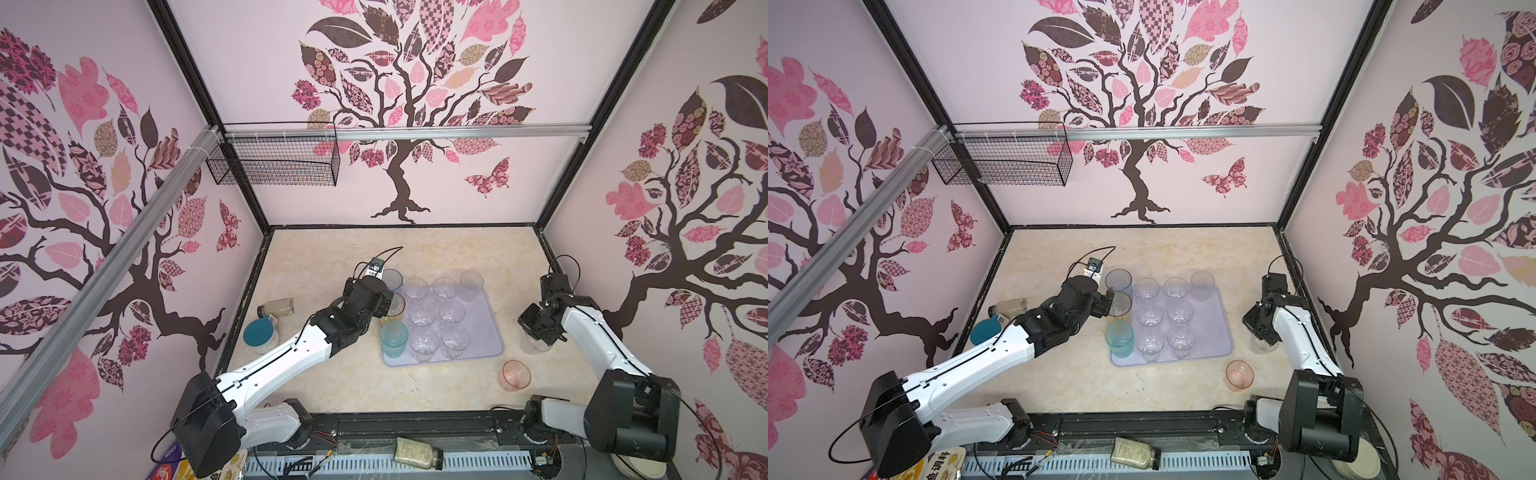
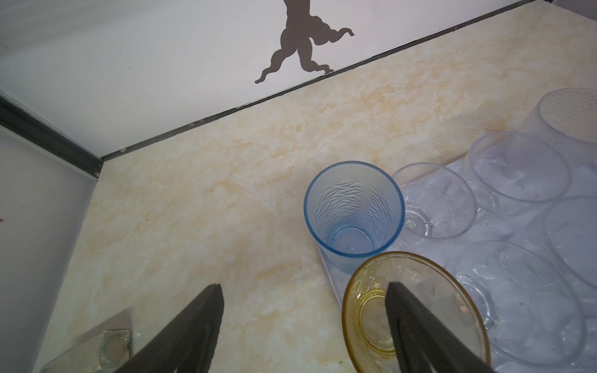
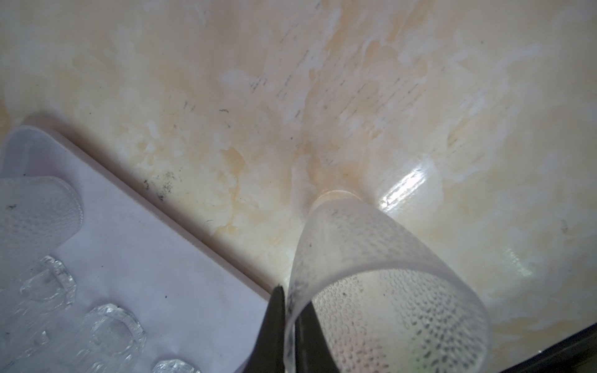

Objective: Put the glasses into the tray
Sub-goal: 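Close the right gripper on the frosted glass and lift it, then carry the frosted glass over the tray and set it down with the right gripper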

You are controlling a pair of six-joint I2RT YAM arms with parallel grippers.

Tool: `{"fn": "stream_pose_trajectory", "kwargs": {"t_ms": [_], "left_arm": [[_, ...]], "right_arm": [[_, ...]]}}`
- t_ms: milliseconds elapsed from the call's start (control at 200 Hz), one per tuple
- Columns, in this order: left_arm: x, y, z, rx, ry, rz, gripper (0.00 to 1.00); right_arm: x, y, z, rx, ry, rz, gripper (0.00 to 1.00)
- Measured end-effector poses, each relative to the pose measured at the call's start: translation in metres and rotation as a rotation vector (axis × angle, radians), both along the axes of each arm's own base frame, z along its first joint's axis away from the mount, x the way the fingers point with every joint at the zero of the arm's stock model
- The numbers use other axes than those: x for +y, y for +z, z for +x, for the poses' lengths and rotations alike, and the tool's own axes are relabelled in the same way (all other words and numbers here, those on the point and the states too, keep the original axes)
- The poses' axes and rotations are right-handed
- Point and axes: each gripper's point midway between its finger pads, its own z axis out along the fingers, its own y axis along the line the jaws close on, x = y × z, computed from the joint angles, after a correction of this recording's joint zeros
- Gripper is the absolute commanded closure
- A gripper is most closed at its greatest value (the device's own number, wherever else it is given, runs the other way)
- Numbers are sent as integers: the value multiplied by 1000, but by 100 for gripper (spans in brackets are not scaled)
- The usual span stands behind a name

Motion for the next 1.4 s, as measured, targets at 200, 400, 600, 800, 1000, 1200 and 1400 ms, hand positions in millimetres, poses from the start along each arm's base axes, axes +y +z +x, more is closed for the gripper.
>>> {"fn": "stream_pose_trajectory", "kwargs": {"t_ms": [200,400,600,800,1000,1200,1400], "left_arm": [[9,-1,5,2,29,4,18],[10,-3,6,6,34,5,18],[14,-5,10,11,53,4,18],[19,-16,15,39,85,-5,18],[19,-21,16,52,91,-3,18],[17,-31,17,73,90,13,18],[16,-39,20,92,90,22,19]], "right_arm": [[23,23,34,-60,142,-22,100],[31,30,50,-63,224,-52,100],[54,54,55,-70,350,-130,100],[102,60,47,-59,543,-167,100],[139,35,44,1,677,-139,100],[147,12,53,38,708,-131,100],[152,-3,61,58,726,-124,100]]}}
